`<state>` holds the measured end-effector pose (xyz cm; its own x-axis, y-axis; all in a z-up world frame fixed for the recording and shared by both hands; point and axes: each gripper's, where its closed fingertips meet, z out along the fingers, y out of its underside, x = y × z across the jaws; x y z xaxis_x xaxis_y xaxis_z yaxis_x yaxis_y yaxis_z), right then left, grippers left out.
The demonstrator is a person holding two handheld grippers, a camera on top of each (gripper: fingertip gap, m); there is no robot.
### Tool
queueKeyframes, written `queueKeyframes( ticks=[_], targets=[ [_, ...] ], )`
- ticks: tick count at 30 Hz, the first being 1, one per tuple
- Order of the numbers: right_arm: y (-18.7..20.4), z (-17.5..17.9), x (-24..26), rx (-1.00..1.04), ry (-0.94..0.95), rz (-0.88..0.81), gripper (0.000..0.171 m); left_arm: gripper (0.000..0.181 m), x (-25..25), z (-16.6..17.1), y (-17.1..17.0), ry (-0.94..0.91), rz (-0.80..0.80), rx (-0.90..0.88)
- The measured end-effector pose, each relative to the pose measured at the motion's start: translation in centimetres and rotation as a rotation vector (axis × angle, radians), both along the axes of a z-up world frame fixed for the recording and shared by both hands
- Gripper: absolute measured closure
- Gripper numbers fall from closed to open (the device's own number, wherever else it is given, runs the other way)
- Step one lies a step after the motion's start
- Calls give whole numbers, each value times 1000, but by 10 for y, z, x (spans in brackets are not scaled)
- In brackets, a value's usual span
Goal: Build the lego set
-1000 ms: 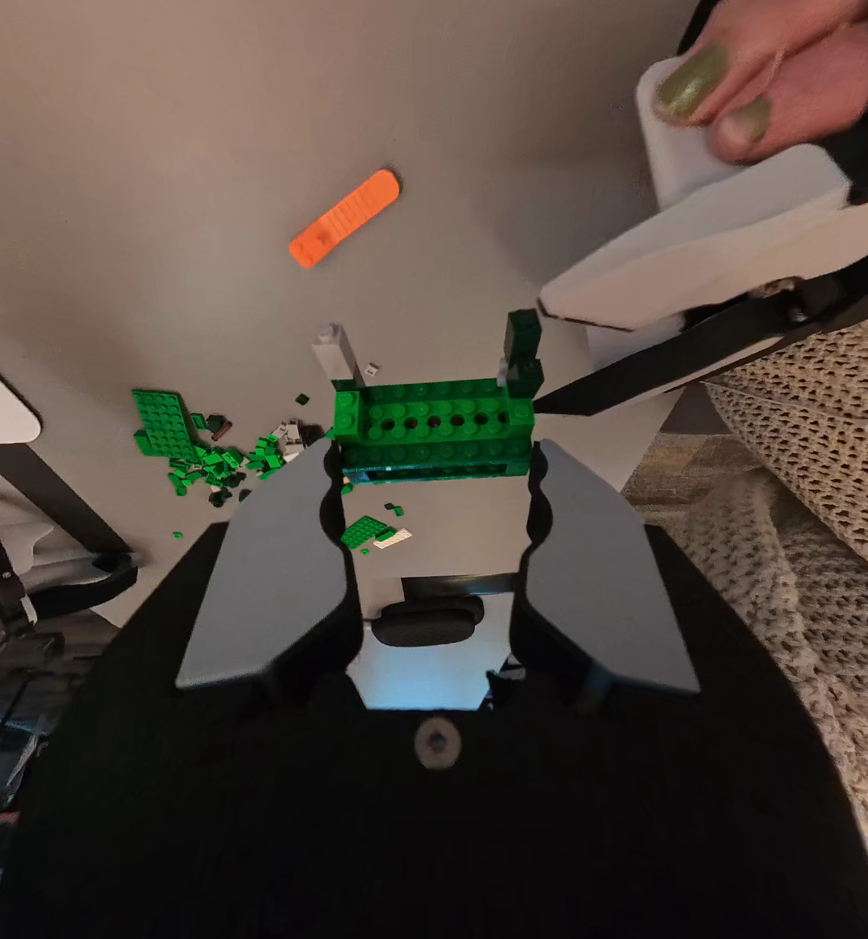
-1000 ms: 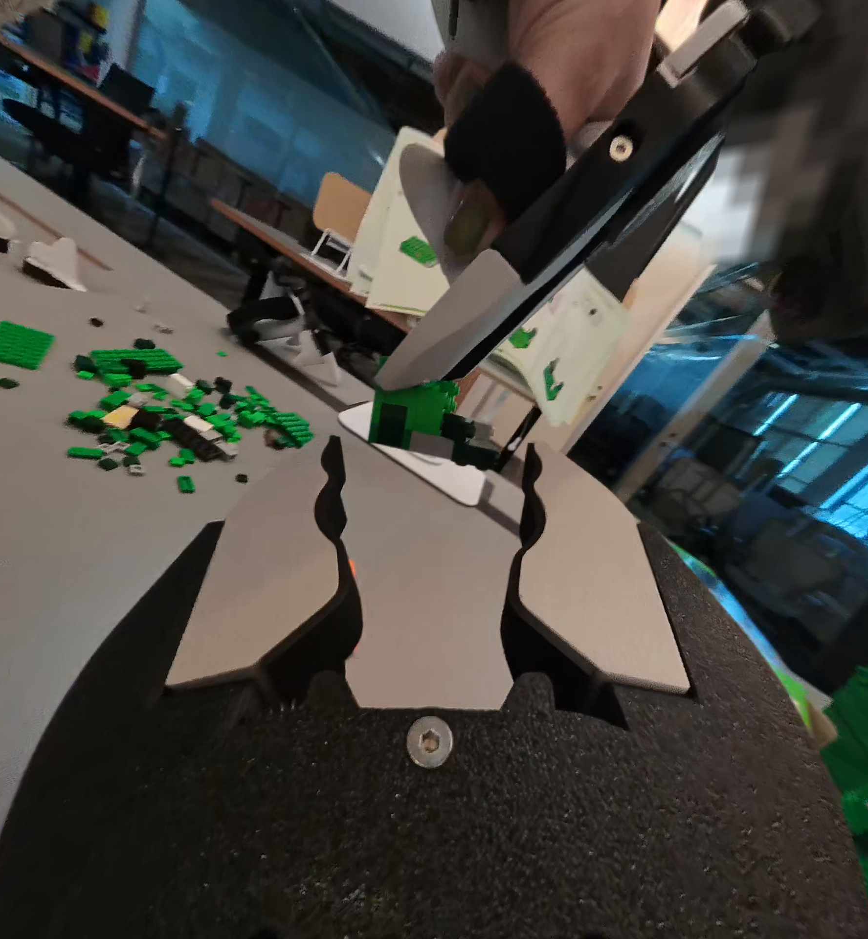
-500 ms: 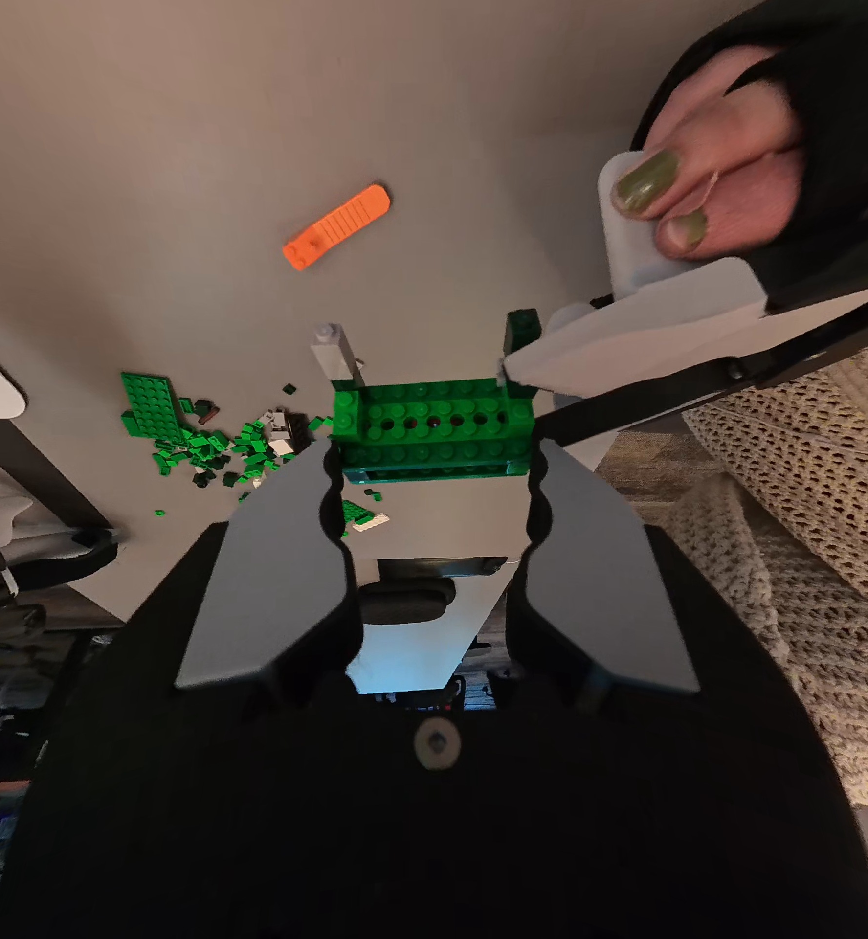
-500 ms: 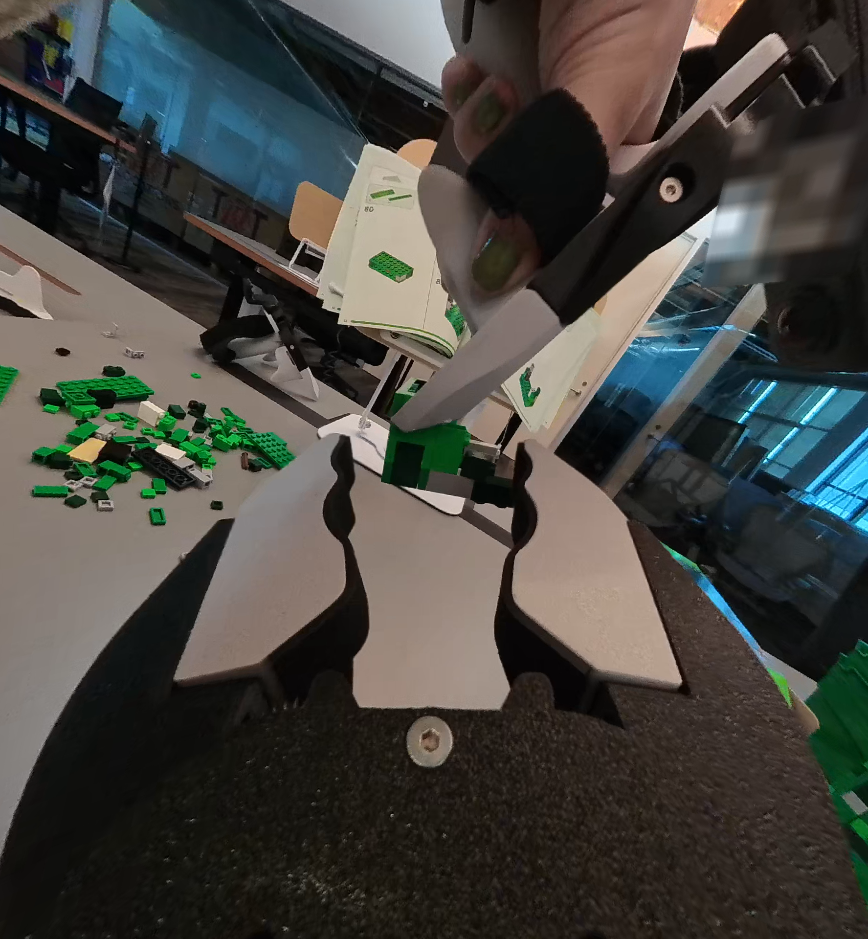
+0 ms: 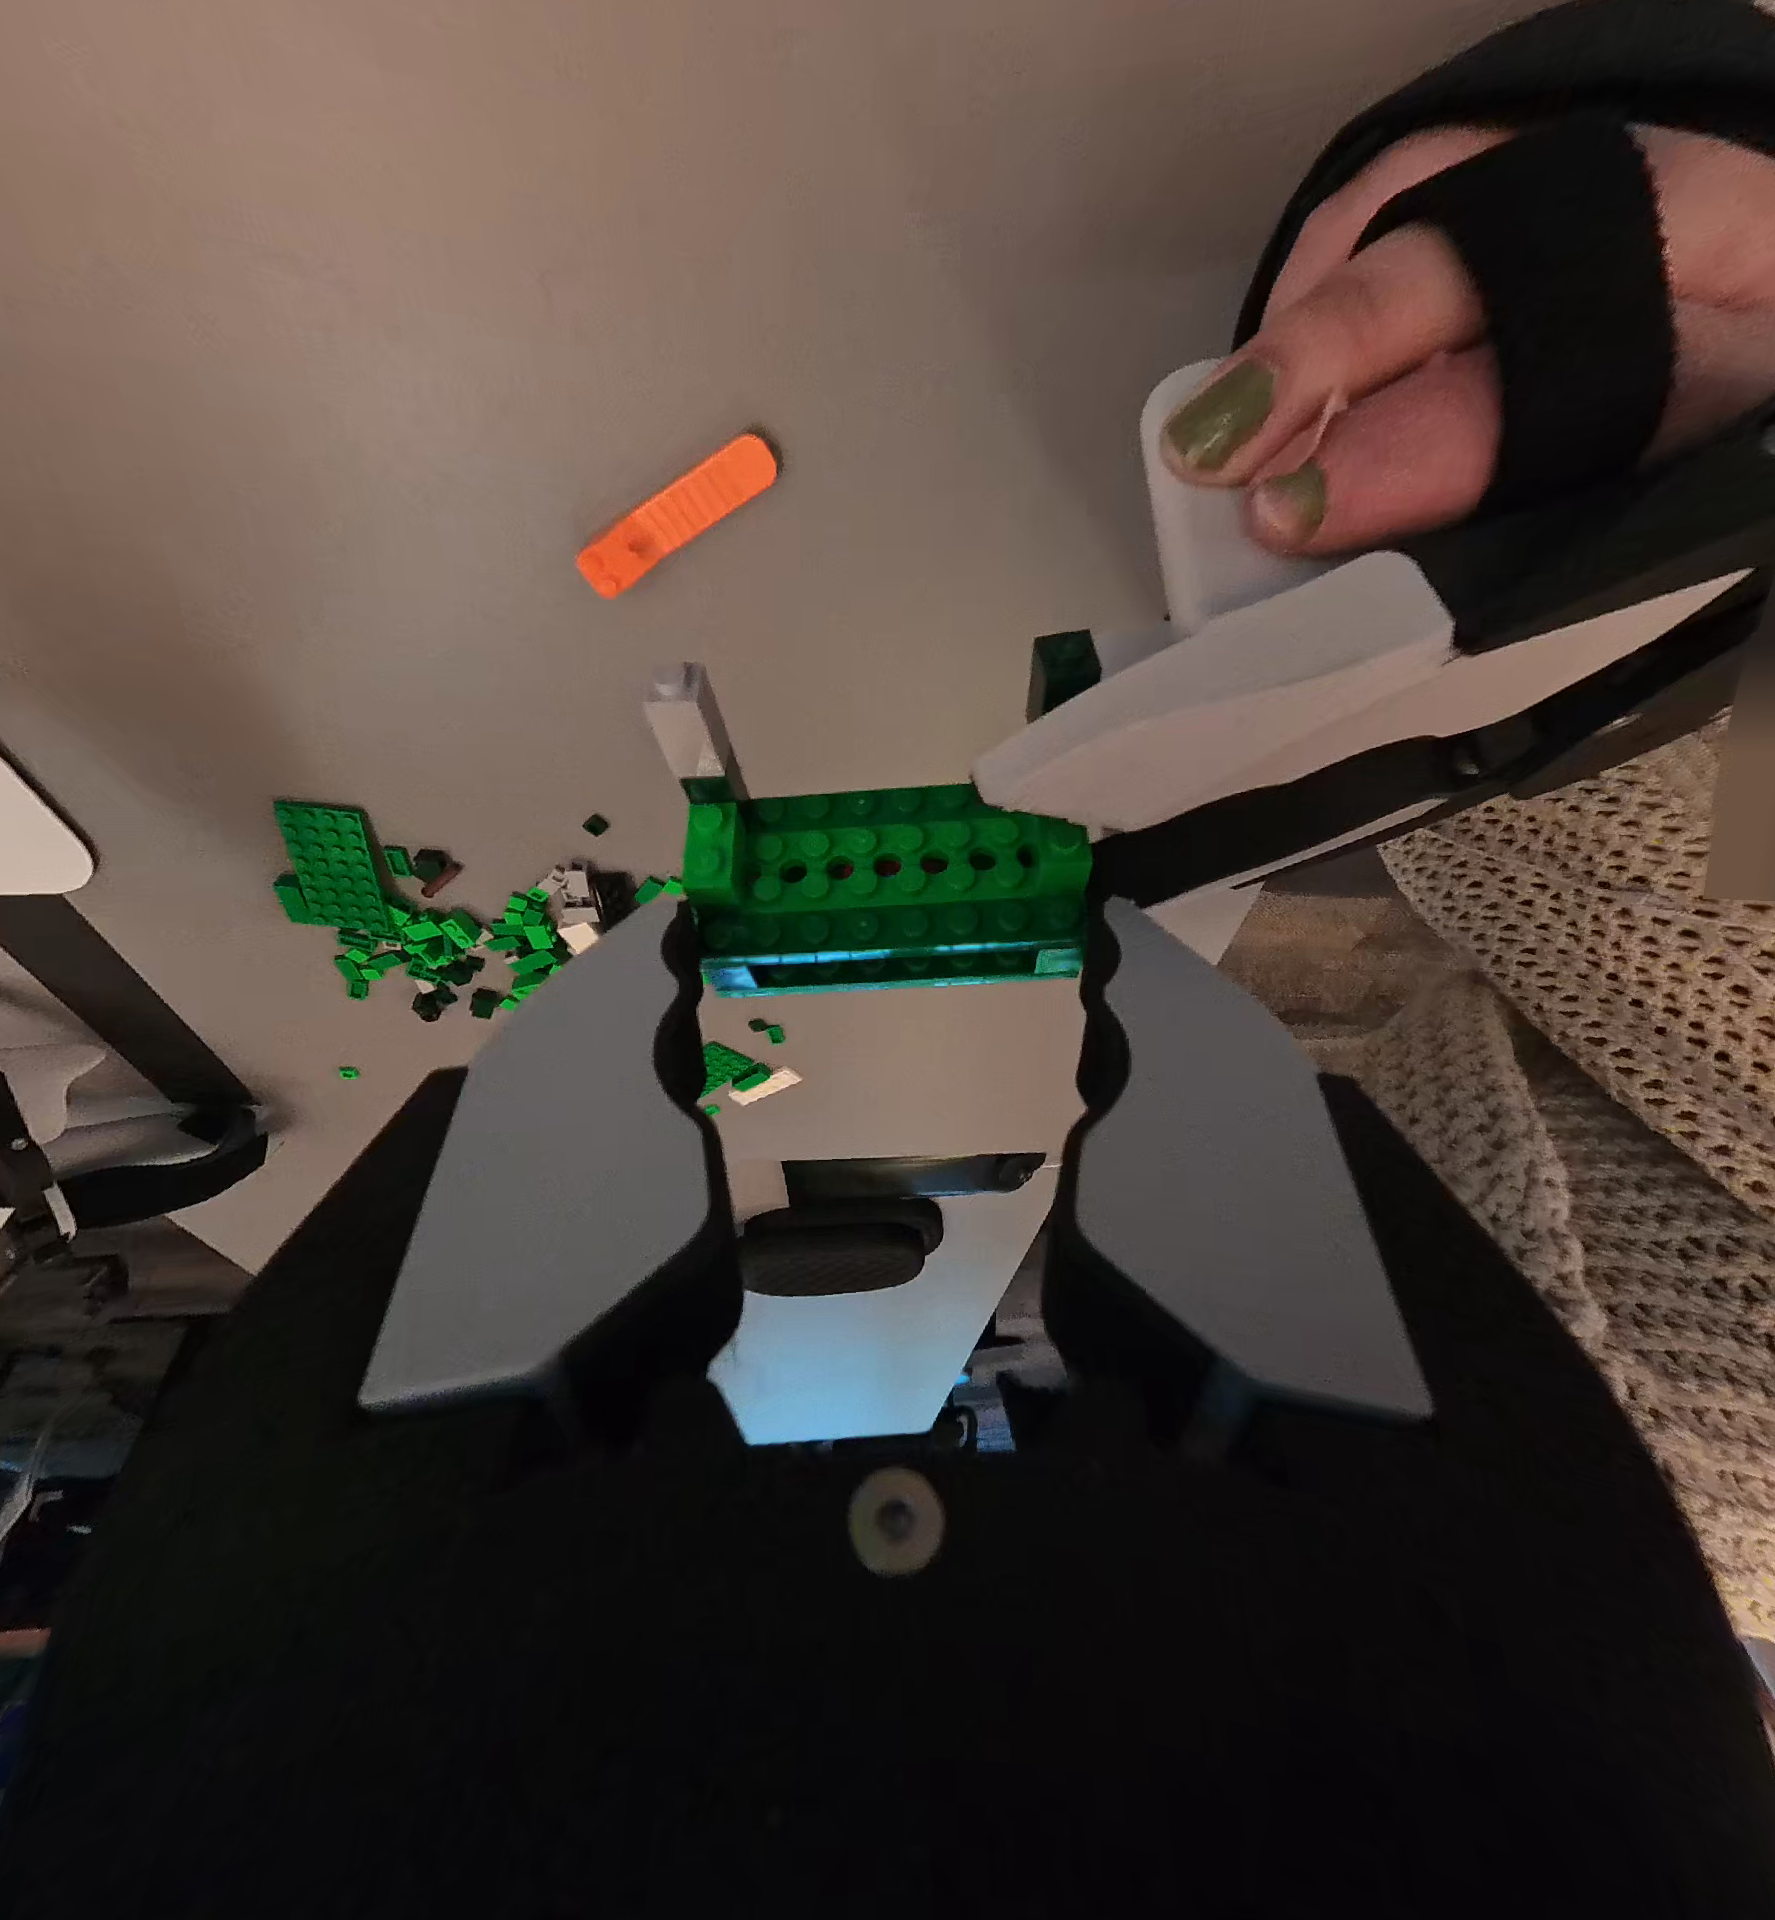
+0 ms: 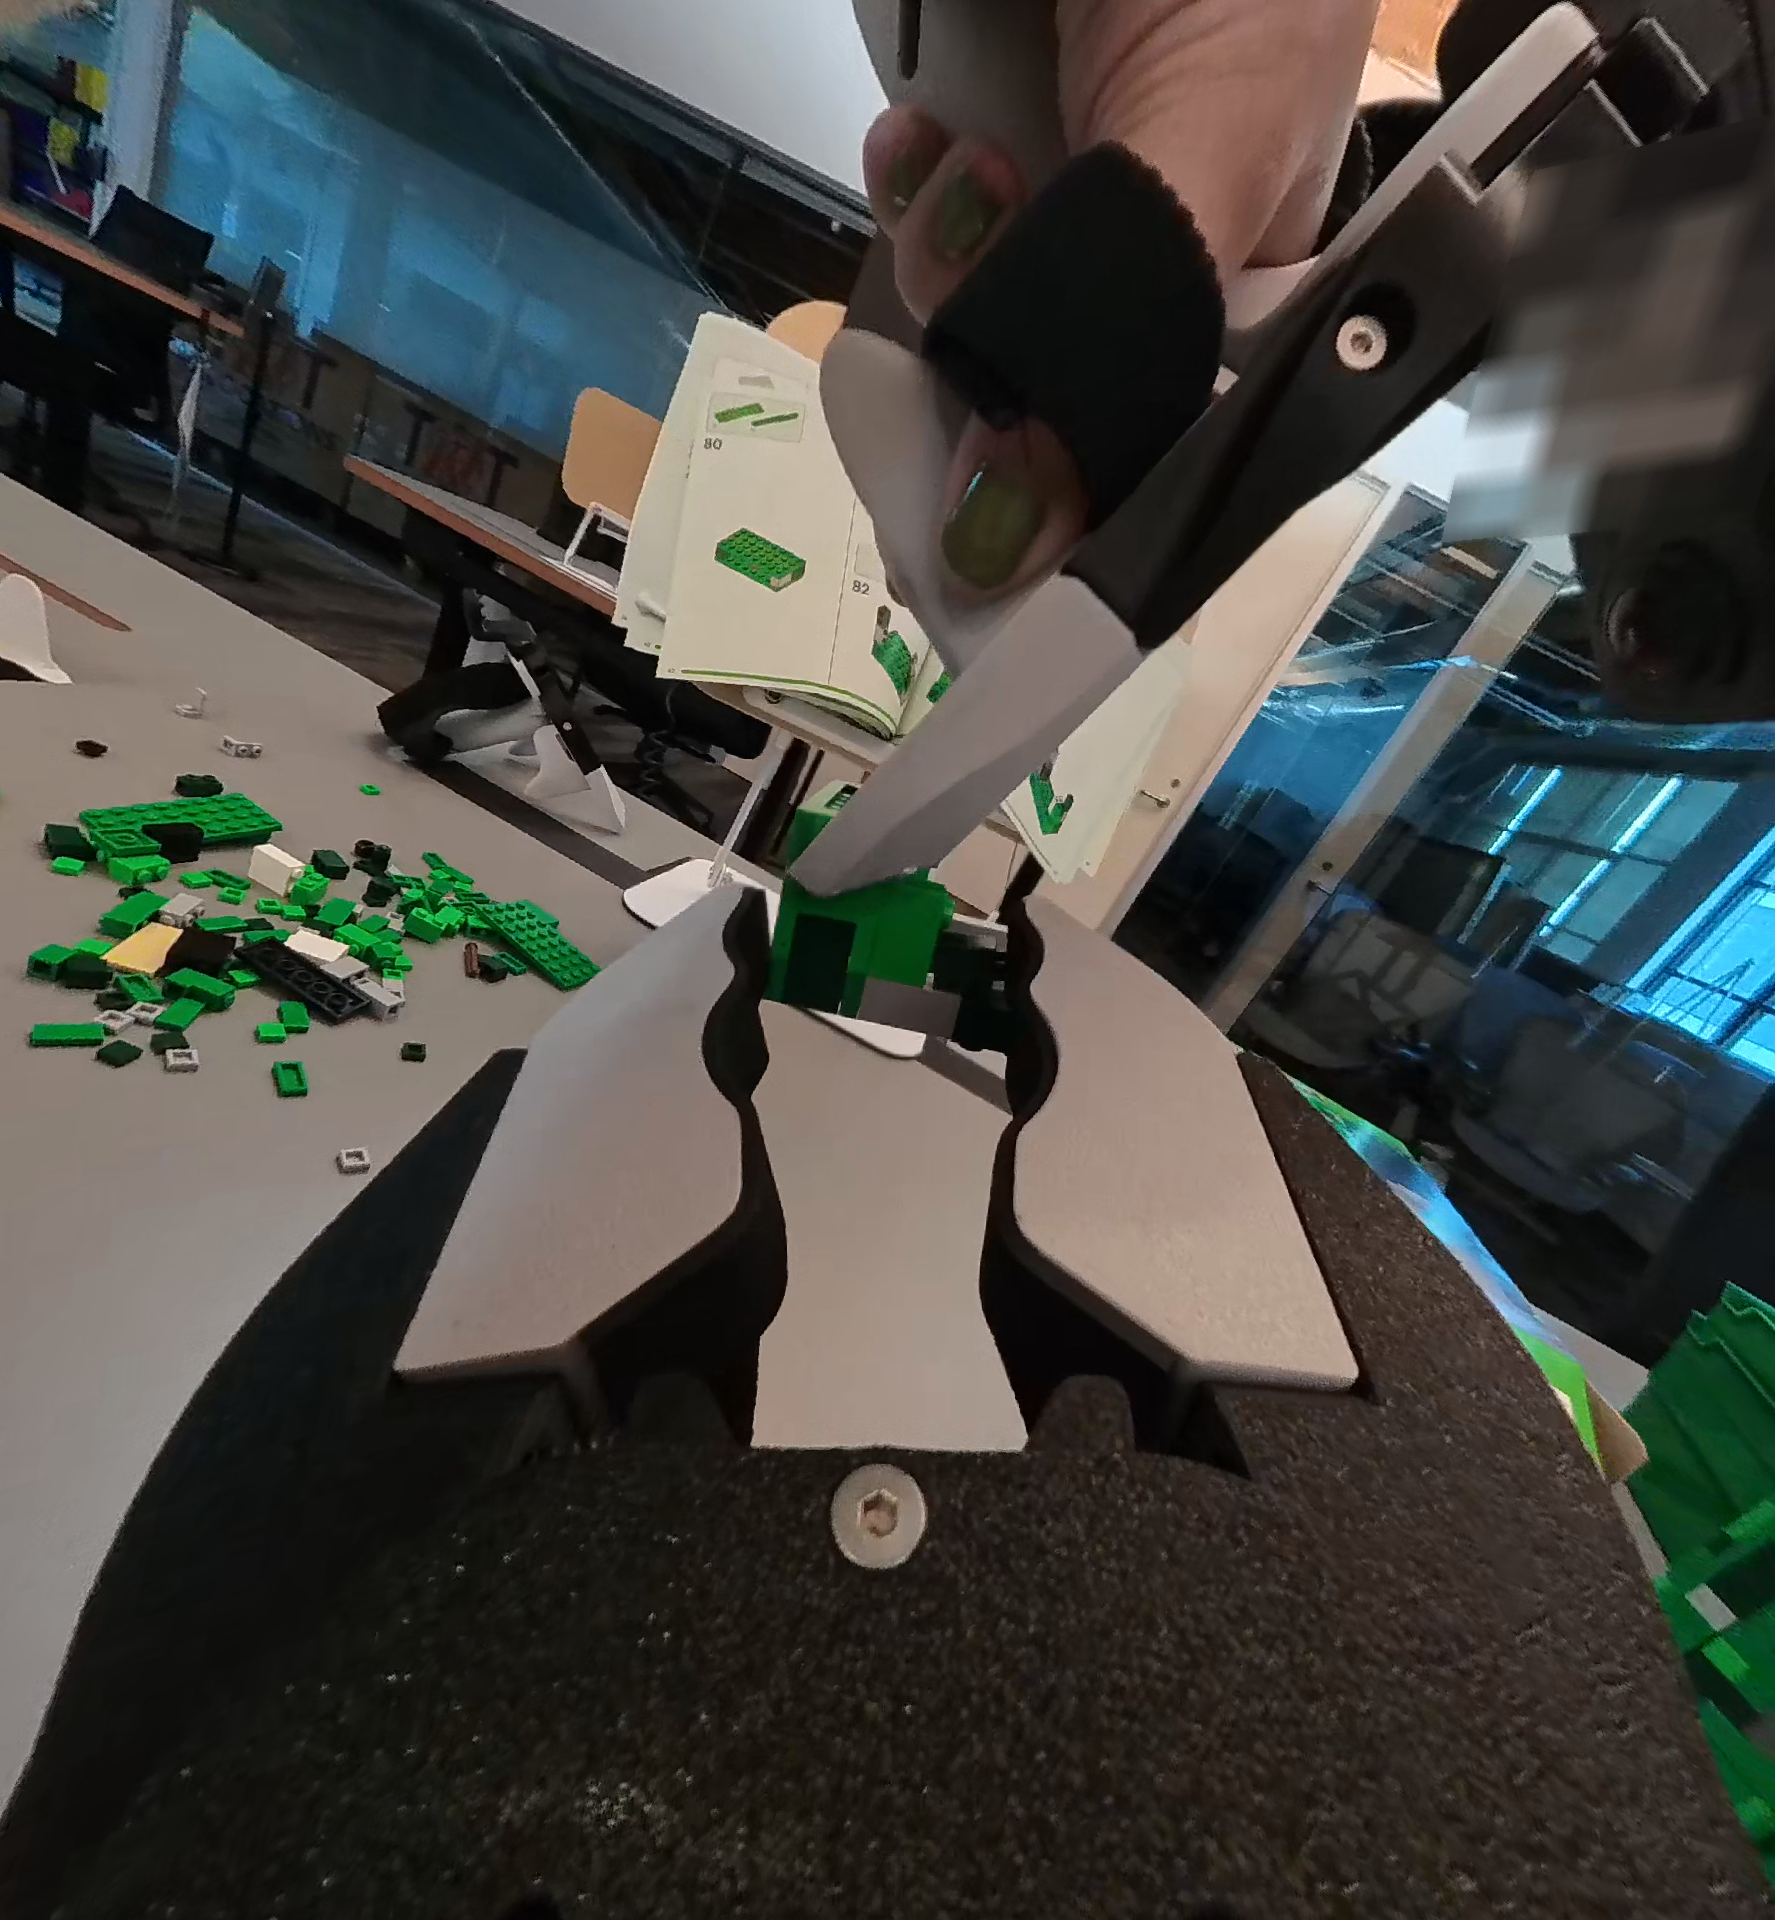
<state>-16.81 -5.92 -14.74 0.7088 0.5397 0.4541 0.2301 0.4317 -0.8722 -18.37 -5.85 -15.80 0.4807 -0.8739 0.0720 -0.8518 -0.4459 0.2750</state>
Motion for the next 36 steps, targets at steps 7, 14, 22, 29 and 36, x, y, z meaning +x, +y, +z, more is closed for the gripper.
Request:
queueKeyframes(
  ticks=[7, 14, 22, 29, 36],
  targets=[
    [-1, 4, 5, -12, 36, 14, 128, 111, 6, 4, 0, -36, -3, 11],
    [-2, 8, 8, 18, 27, 19, 128, 111, 9, 7, -1, -71, -15, 18],
    [-1, 11, 11, 193, -196, 52, 129, 111, 11, 6, 1, -242, -22, 76],
    [-3, -4, 1, 410, -603, 198, 129, 111, 9, -15, 2, -580, -12, 177],
    [-4, -11, 1, 503, -785, 278, 129, 111, 14, -23, 3, -797, 31, 289]
  ],
)
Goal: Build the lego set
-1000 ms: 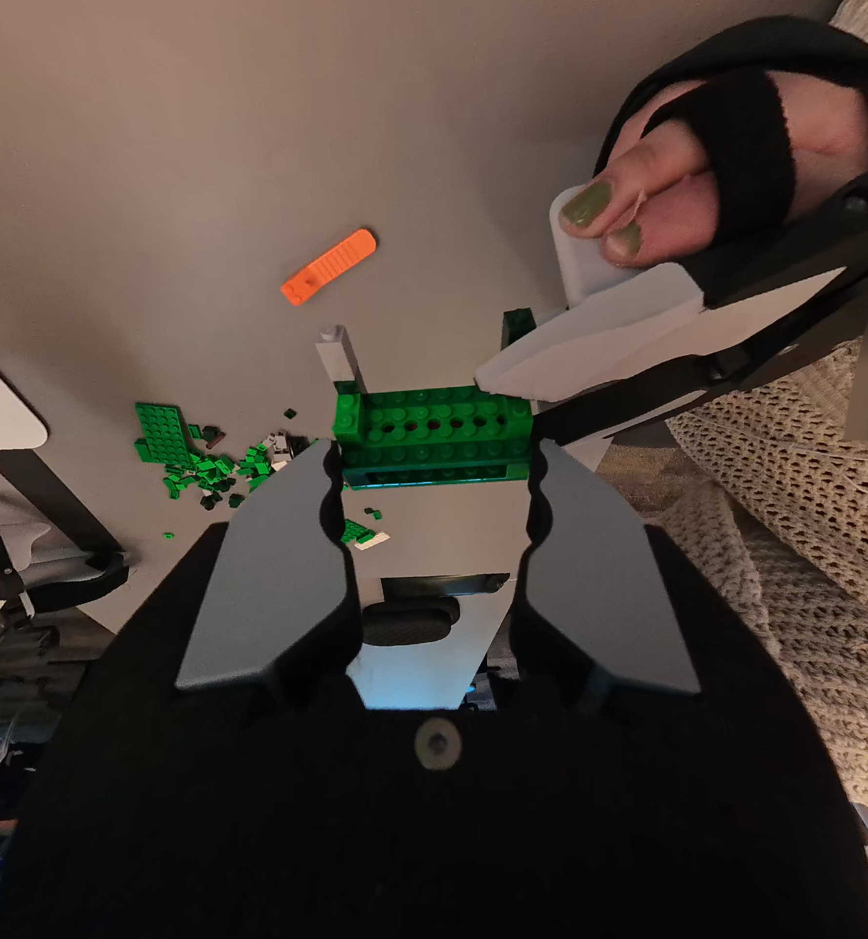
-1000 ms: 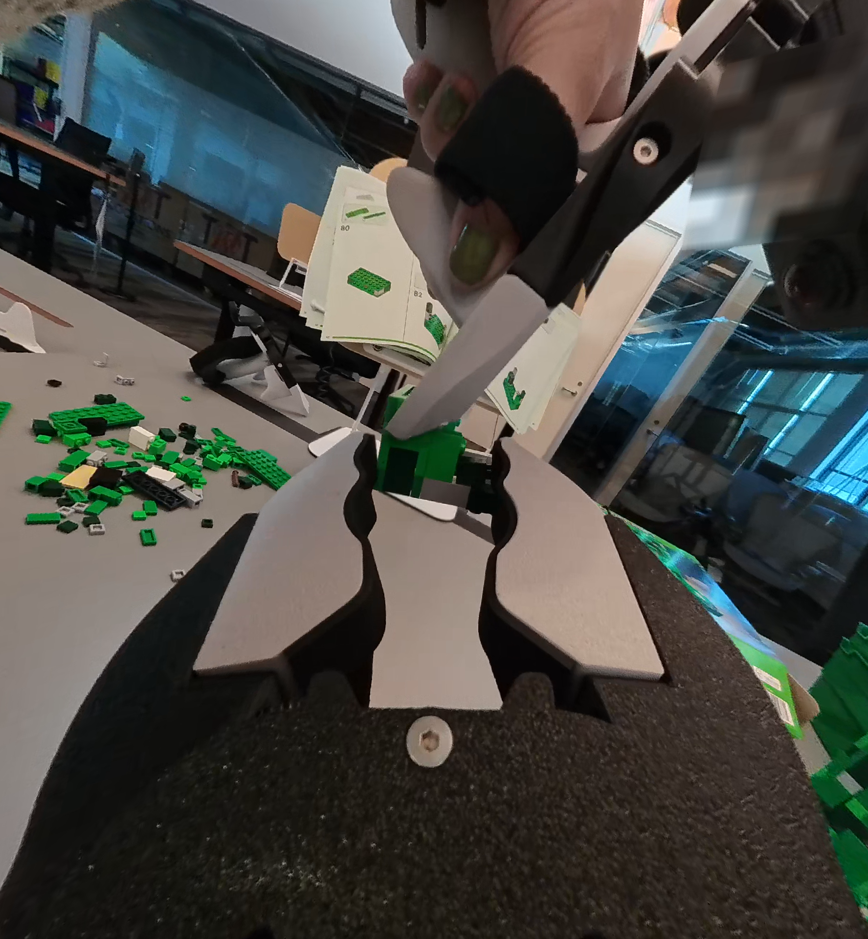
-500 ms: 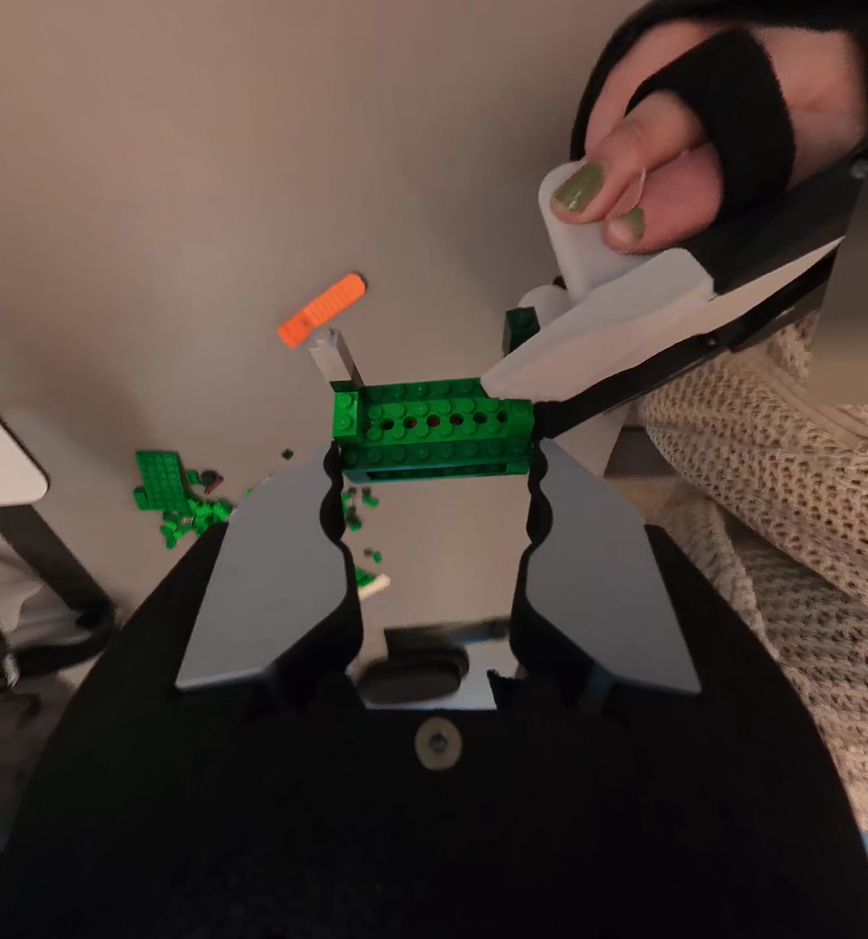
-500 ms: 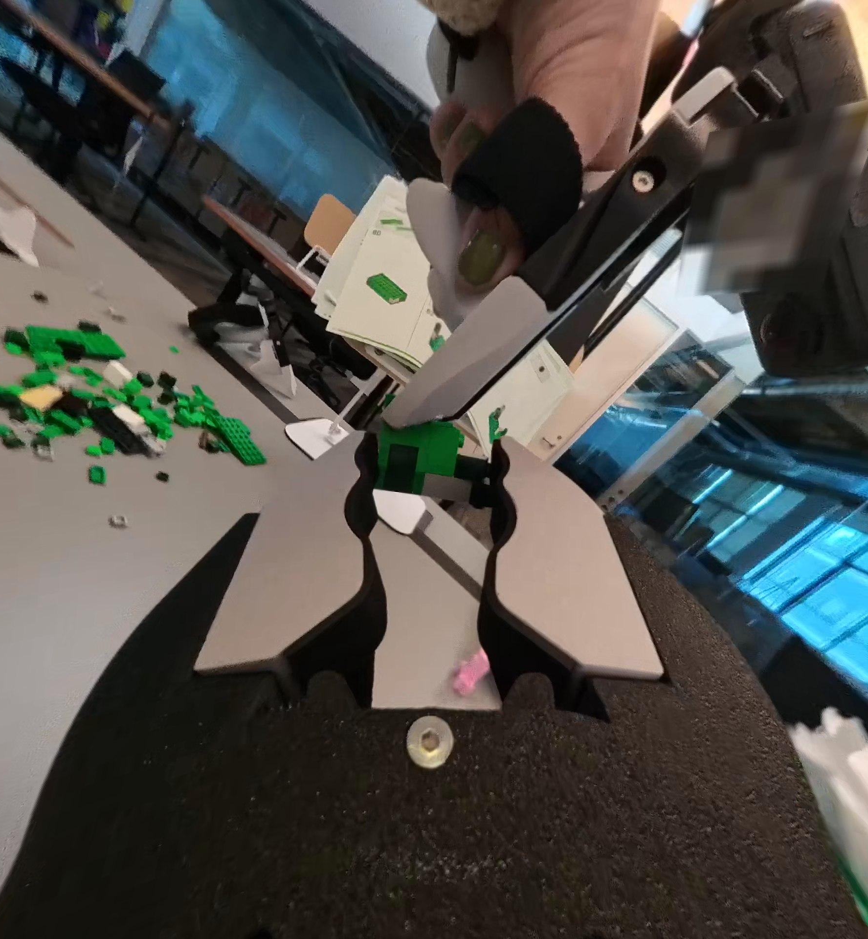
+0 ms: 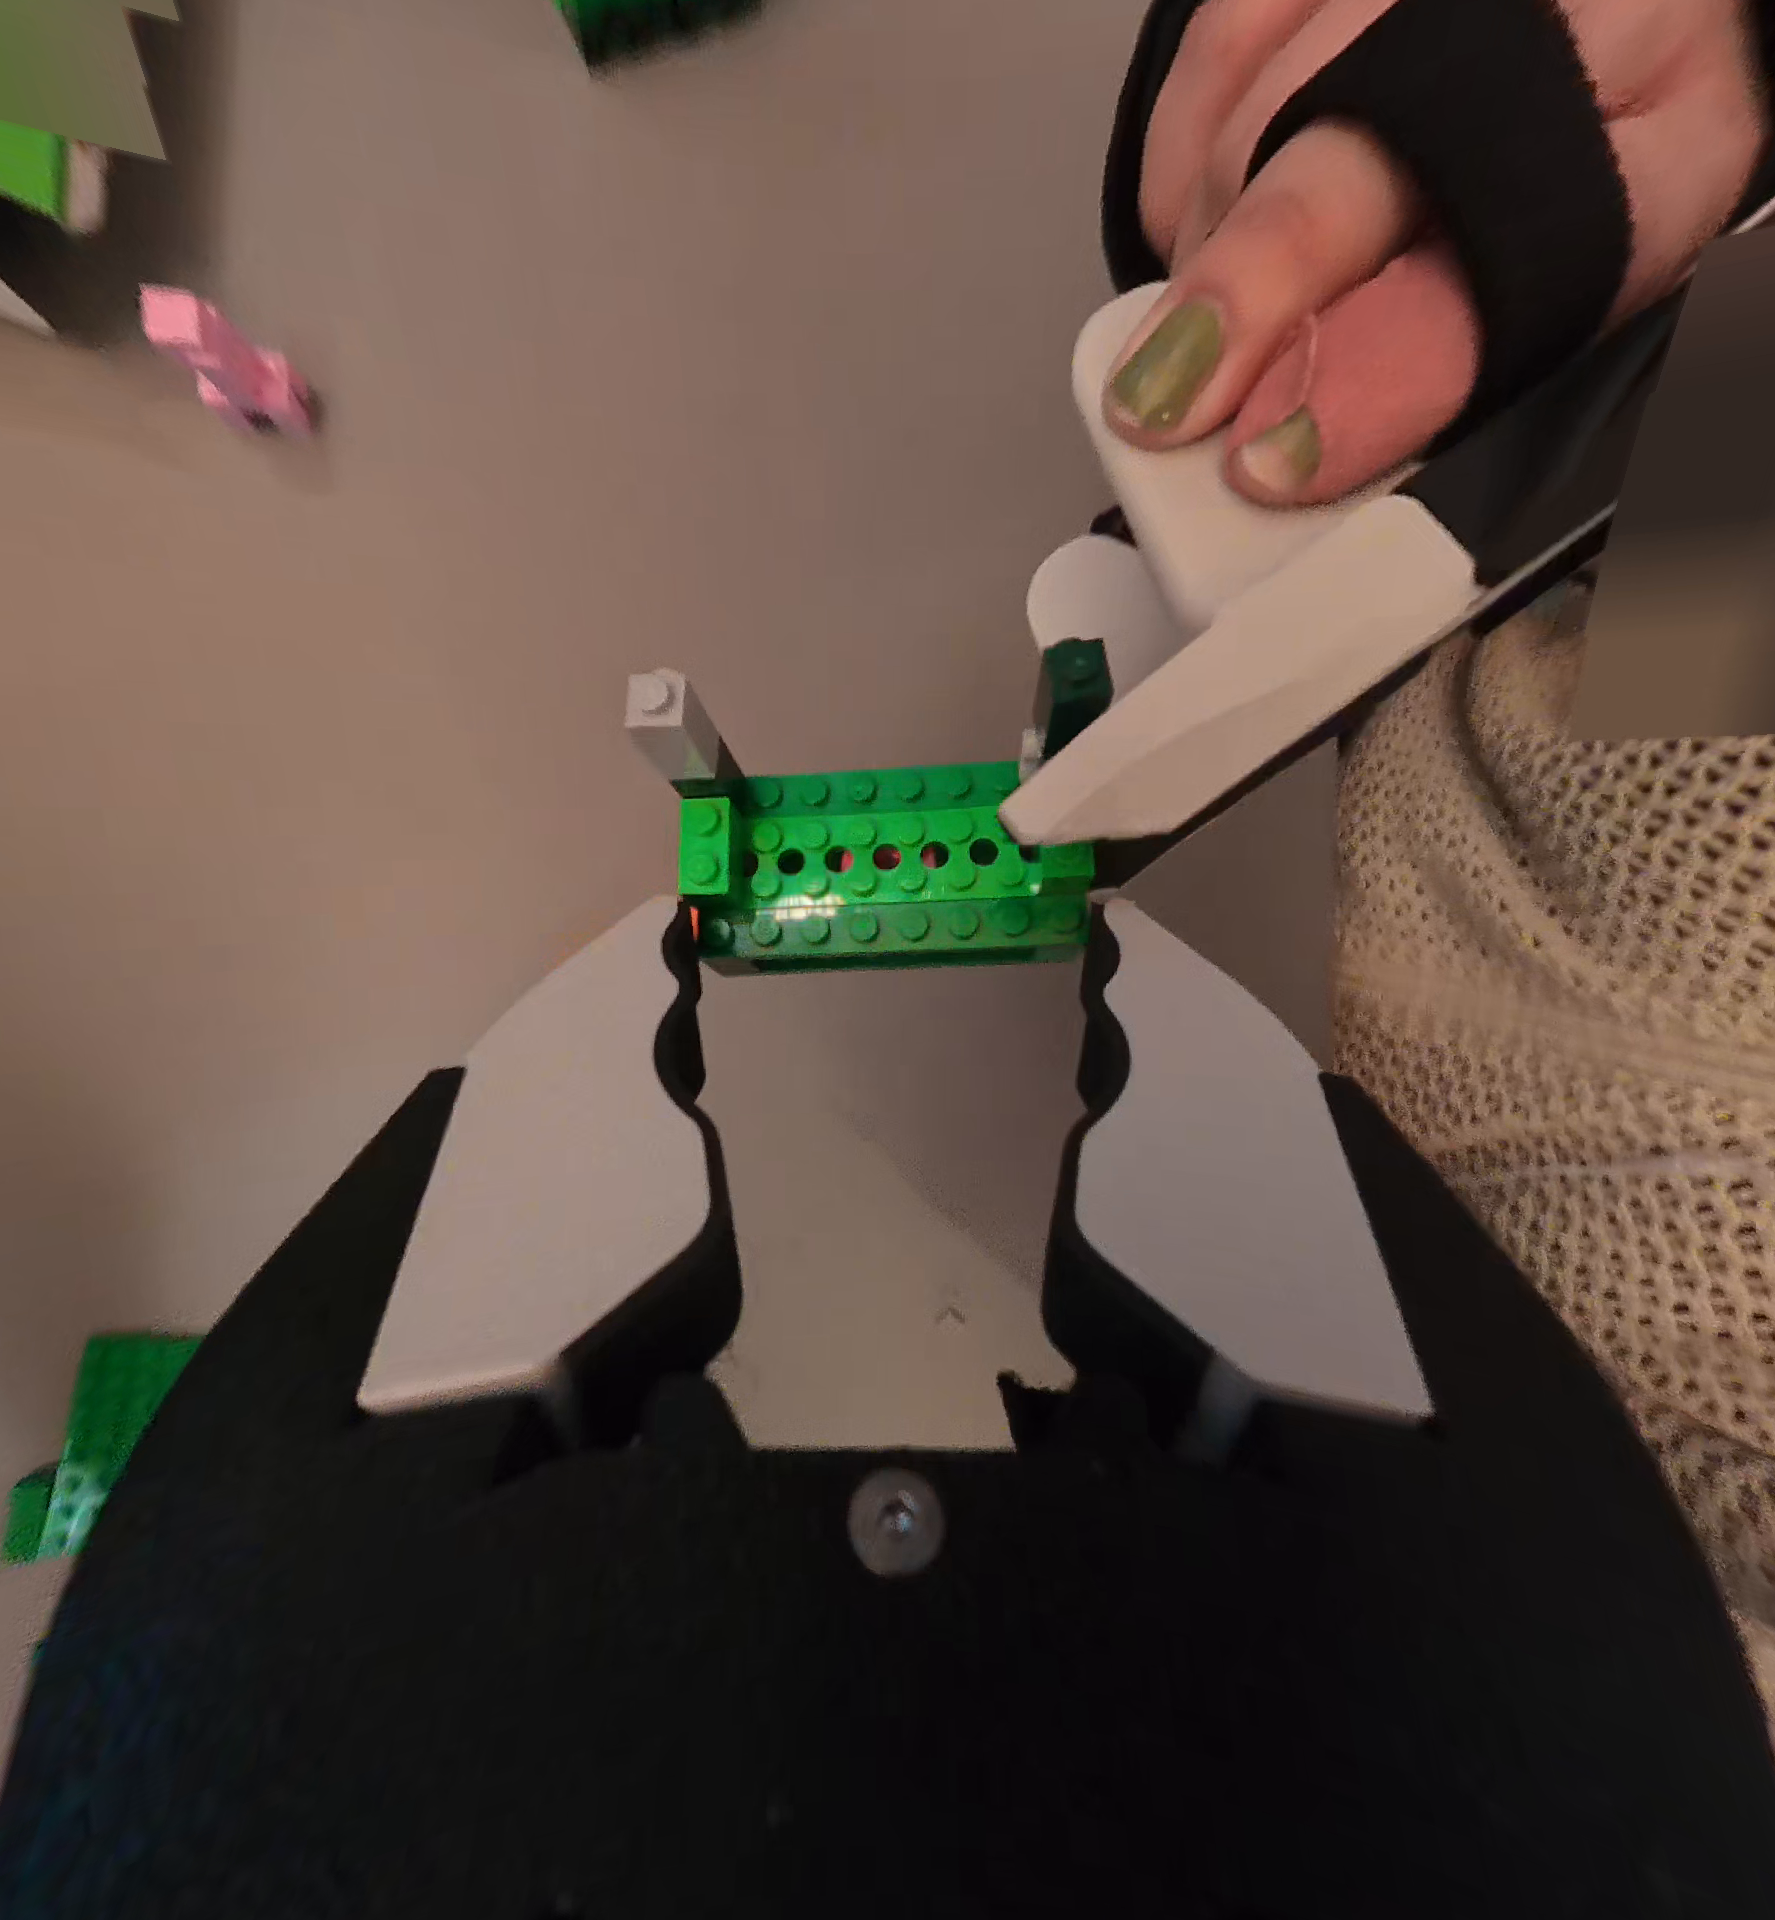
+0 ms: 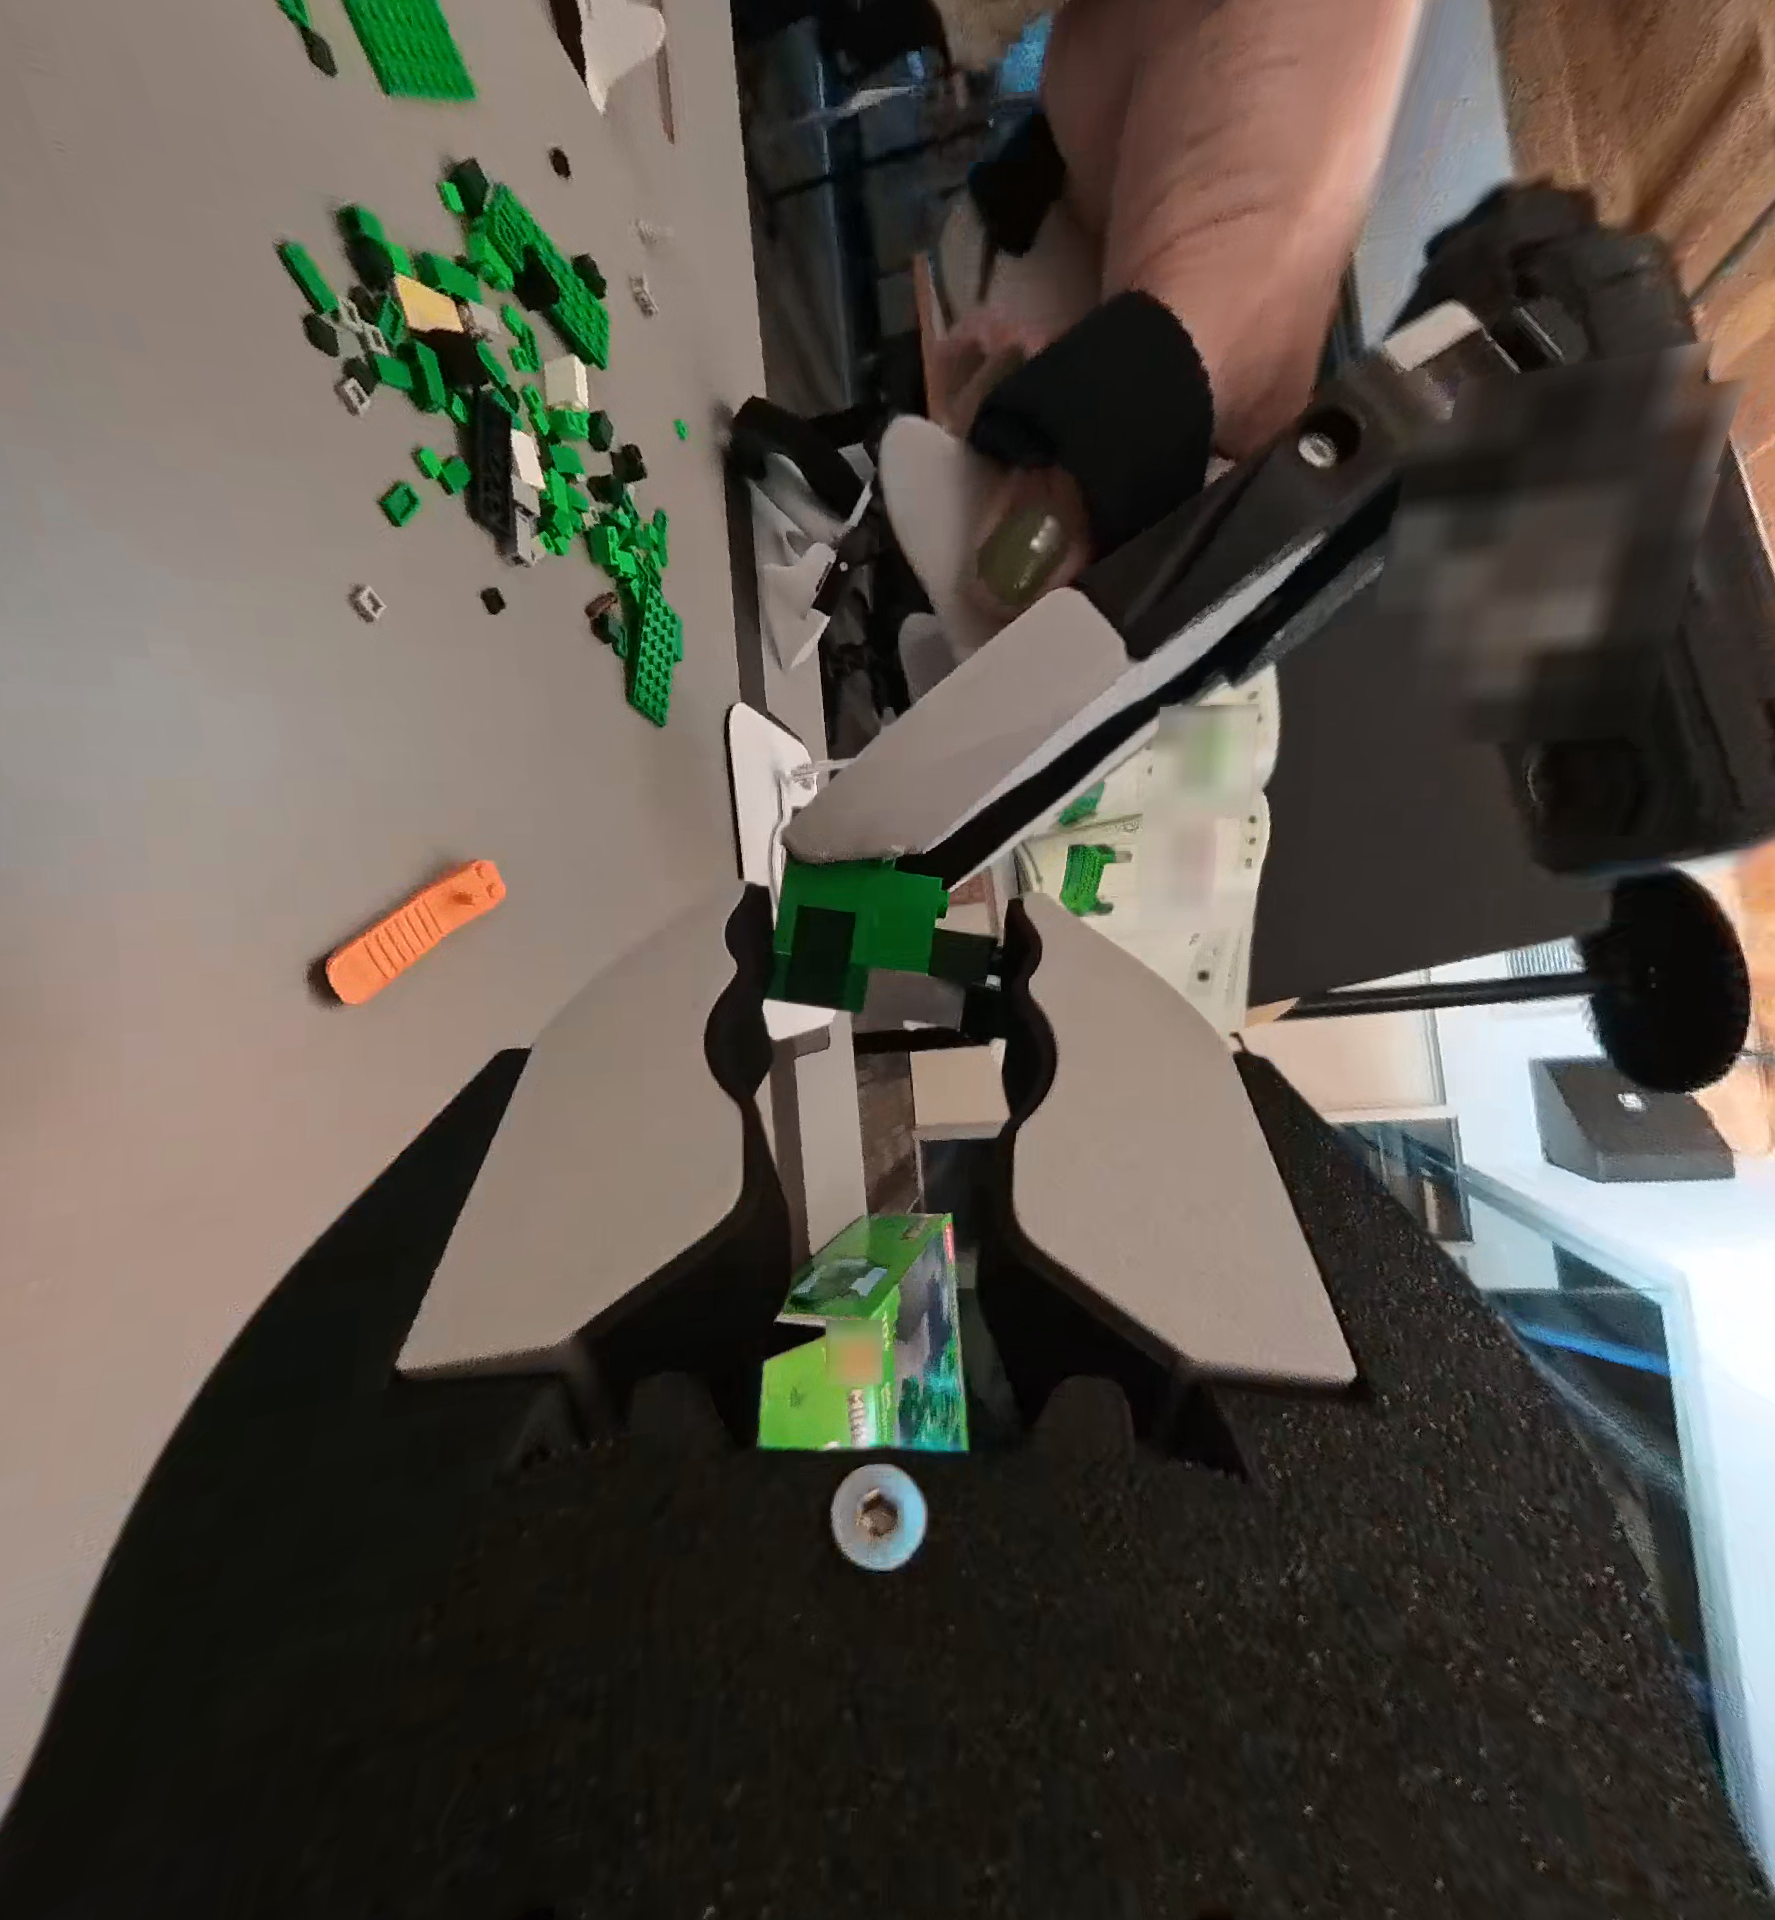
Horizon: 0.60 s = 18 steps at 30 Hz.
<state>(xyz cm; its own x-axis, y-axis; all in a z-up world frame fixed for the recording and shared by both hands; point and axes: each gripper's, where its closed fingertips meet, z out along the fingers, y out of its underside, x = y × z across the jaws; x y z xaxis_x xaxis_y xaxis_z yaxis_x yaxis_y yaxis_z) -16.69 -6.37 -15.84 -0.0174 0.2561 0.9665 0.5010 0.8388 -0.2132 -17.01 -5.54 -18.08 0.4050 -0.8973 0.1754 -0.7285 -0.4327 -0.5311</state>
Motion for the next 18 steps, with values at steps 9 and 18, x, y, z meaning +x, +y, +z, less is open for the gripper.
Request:
queueKeyframes(
  ticks=[9, 18],
  targets=[
    [-7, 0, 9, 43, -15, 60, 129, 73, 5, 16, 3, -271, 133, 252],
    [-13, -2, 6, 60, -57, 93, 129, 89, 23, -7, -10, -244, 81, 243]
  ],
)
